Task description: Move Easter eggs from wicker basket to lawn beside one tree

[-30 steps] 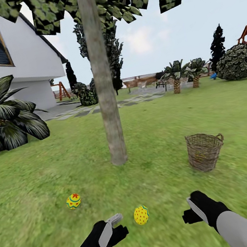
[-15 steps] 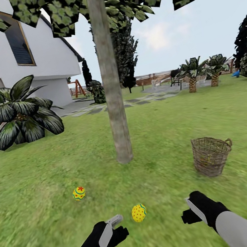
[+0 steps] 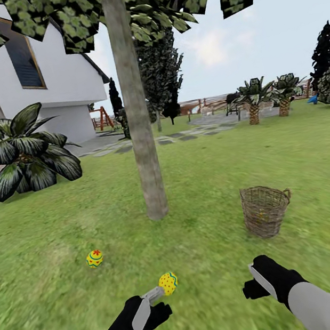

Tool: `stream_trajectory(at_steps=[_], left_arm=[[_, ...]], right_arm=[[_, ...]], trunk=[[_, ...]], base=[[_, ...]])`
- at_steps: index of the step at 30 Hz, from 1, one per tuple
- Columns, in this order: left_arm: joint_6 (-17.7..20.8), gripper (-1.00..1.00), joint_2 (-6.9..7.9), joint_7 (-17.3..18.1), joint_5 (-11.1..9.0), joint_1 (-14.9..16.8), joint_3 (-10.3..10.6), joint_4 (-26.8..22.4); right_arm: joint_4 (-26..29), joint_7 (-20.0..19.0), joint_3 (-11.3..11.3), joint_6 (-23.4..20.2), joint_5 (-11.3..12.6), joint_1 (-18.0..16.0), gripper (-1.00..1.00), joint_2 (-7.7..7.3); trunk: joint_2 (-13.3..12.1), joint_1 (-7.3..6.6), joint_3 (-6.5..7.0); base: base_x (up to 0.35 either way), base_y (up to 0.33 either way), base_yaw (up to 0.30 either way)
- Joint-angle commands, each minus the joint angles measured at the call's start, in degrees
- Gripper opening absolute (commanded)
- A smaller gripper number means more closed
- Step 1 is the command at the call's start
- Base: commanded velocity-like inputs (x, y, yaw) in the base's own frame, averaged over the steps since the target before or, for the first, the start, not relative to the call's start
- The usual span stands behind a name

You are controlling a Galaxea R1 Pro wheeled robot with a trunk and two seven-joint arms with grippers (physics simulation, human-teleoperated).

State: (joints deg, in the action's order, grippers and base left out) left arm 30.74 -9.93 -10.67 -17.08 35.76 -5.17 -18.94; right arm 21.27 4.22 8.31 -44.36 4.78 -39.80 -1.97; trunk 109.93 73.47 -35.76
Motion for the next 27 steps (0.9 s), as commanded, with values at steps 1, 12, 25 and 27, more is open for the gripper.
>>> stream_trajectory(at_steps=[1,12,25,27], left_arm=[[0.28,1.00,-0.07,-0.41,-0.41,0.02,-0.46,-0.13],[-0.27,1.00,-0.07,-0.41,-0.41,0.02,-0.46,-0.13],[-0.39,1.00,-0.07,-0.36,-0.41,0.02,-0.46,-0.12],[-0.40,1.00,-0.07,-0.34,-0.41,0.02,-0.46,-0.09]], right_arm=[[0.09,0.35,0.40,-0.22,0.52,-0.01,1.00,-0.05],[0.09,0.36,0.46,-0.22,0.50,-0.01,1.00,-0.05],[0.09,0.35,0.45,-0.26,0.49,-0.01,1.00,-0.05],[0.09,0.36,0.42,-0.27,0.49,-0.01,1.00,-0.05]], trunk=[[-0.38,-0.24,0.07],[-4.79,-2.66,1.84],[-8.00,-4.42,3.09],[-8.80,-4.86,3.44]], base=[[-0.138,-0.349,0.000],[-0.138,-0.349,0.000],[-0.118,-0.349,0.000],[-0.119,-0.349,0.000]])
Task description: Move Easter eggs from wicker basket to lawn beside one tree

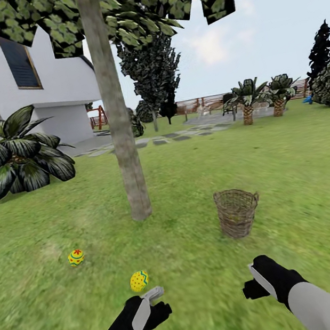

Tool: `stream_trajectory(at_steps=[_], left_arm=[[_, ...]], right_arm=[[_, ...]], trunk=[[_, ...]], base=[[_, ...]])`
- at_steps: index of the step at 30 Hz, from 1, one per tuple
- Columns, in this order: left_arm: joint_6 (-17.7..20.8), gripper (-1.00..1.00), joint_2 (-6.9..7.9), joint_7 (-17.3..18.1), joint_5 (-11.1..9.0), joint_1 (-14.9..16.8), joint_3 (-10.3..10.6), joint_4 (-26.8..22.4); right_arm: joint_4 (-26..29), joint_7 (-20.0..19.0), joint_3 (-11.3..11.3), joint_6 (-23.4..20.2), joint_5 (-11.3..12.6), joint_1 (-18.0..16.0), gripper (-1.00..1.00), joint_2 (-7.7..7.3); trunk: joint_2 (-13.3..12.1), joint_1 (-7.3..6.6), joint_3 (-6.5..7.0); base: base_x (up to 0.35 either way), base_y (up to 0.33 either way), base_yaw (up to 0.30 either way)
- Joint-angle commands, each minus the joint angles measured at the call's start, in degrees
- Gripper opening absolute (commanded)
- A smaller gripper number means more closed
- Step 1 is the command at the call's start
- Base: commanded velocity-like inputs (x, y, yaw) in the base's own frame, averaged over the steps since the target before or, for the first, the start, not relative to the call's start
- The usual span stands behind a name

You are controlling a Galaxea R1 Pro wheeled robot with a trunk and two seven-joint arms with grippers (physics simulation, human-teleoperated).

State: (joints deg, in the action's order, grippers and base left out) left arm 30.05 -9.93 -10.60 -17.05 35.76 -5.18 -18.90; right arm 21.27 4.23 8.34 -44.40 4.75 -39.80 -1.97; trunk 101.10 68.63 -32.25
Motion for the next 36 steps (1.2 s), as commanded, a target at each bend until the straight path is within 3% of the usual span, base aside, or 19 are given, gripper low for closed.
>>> stream_trajectory(at_steps=[1,8,14,28,36], left_arm=[[0.28,1.00,-0.07,-0.40,-0.46,0.02,-0.44,-0.11],[0.27,1.00,-0.07,-0.19,-0.47,0.02,-0.44,-0.08],[0.27,1.00,-0.07,2.37,-0.49,0.02,-0.44,-0.08],[0.34,1.00,-0.07,3.10,-0.48,0.02,-0.41,0.43],[0.44,1.00,-0.07,8.35,-0.44,0.02,-0.43,1.14]], right_arm=[[0.09,0.35,0.38,-0.24,0.53,-0.01,1.00,-0.05],[0.09,0.34,0.40,-0.23,0.53,-0.01,1.00,-0.05],[0.09,0.38,0.44,-0.24,0.53,-0.01,1.00,-0.03],[0.09,0.37,0.45,-0.25,0.53,-0.01,1.00,-0.05],[0.09,0.36,0.45,-0.18,0.53,-0.01,1.00,-0.05]], trunk=[[-0.38,-0.24,0.12],[-3.19,-1.78,1.32],[-5.59,-3.10,1.95],[-5.59,-3.10,1.46],[-5.59,-3.10,1.46]], base=[[-0.117,-0.349,0.000],[-0.105,-0.349,-0.006],[-0.018,-0.343,-0.095],[-0.014,-0.225,-0.038],[0.198,-0.214,0.000]])
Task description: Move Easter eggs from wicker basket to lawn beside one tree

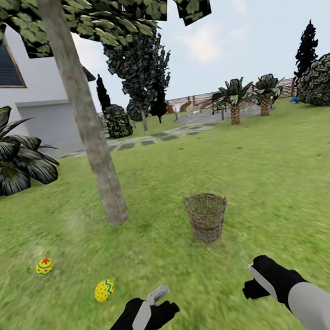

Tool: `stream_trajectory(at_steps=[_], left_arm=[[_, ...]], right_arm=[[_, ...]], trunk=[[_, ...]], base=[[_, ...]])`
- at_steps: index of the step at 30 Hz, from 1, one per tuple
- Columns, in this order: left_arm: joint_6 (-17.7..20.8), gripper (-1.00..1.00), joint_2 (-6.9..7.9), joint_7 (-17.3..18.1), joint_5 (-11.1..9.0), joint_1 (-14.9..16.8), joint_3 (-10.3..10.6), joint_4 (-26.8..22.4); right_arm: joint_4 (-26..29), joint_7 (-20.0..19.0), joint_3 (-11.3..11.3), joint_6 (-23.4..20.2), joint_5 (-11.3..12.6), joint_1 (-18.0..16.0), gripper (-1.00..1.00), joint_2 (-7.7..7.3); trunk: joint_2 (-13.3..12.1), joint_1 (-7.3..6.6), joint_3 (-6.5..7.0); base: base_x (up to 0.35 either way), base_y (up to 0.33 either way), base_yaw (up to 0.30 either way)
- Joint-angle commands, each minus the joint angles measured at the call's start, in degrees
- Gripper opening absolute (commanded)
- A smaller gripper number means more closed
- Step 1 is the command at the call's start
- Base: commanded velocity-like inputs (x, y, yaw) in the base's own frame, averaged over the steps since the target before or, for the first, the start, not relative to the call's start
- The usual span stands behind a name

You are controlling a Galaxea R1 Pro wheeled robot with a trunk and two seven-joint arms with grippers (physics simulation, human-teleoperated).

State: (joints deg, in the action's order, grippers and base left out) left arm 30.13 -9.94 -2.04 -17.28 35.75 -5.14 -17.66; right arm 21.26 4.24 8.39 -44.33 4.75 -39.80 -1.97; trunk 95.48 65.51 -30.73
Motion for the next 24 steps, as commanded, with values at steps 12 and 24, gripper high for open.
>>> stream_trajectory(at_steps=[12,24], left_arm=[[0.34,1.00,-0.06,-0.39,-0.09,0.02,-0.40,0.75],[0.30,1.00,-0.06,-0.69,-0.03,0.02,2.19,0.78]], right_arm=[[0.09,0.34,0.40,-0.23,0.53,-0.02,1.00,-0.05],[0.04,0.41,0.53,-0.27,0.48,-0.02,1.00,0.22]], trunk=[[0.03,0.02,-0.07],[0.03,0.02,-0.43]], base=[[0.267,-0.154,0.000],[0.007,-0.305,0.047]])
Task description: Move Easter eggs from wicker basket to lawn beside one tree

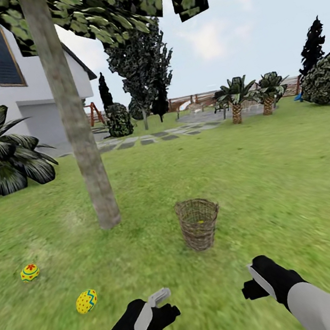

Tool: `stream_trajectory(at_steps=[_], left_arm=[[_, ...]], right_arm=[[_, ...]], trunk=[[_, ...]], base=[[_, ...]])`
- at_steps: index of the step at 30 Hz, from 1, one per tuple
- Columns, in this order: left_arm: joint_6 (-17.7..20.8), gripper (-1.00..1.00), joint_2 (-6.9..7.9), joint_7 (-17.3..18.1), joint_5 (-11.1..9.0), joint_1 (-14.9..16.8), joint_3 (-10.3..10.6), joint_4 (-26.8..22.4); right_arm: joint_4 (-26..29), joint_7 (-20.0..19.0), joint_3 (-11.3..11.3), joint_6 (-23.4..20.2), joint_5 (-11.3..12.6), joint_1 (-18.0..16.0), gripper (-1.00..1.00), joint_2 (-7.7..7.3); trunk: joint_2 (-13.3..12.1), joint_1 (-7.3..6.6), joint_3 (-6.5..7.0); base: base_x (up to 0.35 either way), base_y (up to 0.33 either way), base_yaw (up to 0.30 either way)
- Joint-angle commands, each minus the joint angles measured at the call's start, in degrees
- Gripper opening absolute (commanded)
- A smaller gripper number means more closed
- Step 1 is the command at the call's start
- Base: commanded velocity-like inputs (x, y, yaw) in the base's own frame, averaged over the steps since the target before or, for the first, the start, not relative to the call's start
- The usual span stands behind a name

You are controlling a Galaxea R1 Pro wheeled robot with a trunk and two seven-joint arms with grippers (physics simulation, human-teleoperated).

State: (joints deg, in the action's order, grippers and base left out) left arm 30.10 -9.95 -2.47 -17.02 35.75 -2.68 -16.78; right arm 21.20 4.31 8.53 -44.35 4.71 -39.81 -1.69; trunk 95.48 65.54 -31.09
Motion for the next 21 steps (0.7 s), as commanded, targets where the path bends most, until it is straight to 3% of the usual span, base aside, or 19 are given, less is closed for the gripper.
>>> stream_trajectory(at_steps=[1,21], left_arm=[[0.32,1.00,-0.05,-0.29,-0.29,0.02,-0.07,-0.10],[0.22,1.00,-0.05,-0.26,-0.29,0.02,0.14,-0.10]], right_arm=[[0.09,0.38,0.41,-0.26,0.49,-0.01,1.00,-0.02],[0.07,0.42,0.43,-0.30,0.47,-0.01,1.00,0.02]], trunk=[[0.03,0.00,-0.13],[0.03,0.00,-1.12]], base=[[0.000,-0.309,0.213],[0.000,-0.308,0.256]])
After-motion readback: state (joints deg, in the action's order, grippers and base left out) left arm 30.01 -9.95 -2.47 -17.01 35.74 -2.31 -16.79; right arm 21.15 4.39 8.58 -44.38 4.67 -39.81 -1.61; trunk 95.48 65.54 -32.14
